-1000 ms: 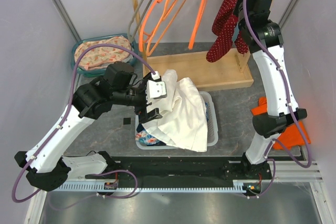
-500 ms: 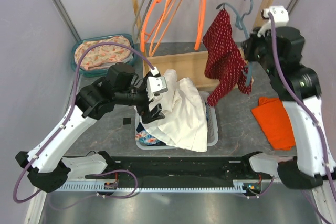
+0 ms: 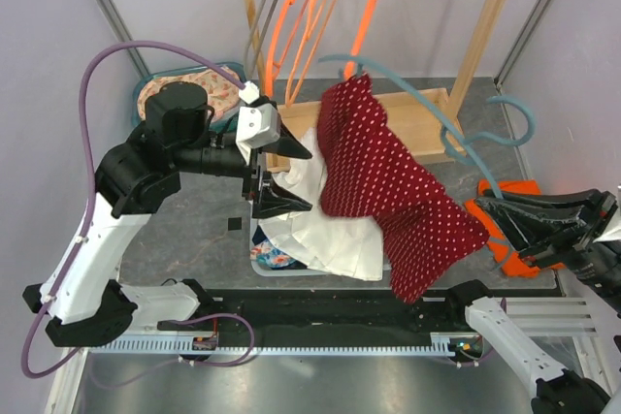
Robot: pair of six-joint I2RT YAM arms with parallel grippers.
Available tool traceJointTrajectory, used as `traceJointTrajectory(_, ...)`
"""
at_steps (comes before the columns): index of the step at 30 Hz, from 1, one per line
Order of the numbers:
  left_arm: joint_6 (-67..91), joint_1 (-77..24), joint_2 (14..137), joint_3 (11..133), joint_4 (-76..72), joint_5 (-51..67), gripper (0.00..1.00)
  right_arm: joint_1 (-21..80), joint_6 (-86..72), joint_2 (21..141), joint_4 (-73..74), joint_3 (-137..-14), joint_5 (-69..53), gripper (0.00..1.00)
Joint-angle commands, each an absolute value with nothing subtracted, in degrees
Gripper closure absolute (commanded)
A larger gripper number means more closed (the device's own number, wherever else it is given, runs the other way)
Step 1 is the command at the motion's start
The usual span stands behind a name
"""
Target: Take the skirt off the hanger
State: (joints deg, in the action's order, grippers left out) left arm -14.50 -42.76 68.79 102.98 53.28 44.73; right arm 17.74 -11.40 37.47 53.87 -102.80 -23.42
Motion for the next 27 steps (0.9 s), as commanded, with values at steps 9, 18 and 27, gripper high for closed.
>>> traceJointTrajectory(9,-0.53,-38.76,76.37,100.47,44.22,68.29,0.0,18.46,-15.38,43.15,49.22,-104.5,-34.01,1.0)
traceJointTrajectory(18,3.43,-38.85,77.78,95.97,39.02,78.05,0.0,18.46,-15.91,43.86,48.34,-103.89,-33.75,1.0)
traceJointTrajectory(27,4.82,-39.99,79.71,99.57,38.85,59.0,0.0,18.37,-20.03,43.24,40.62,-99.41,-35.5,1.0)
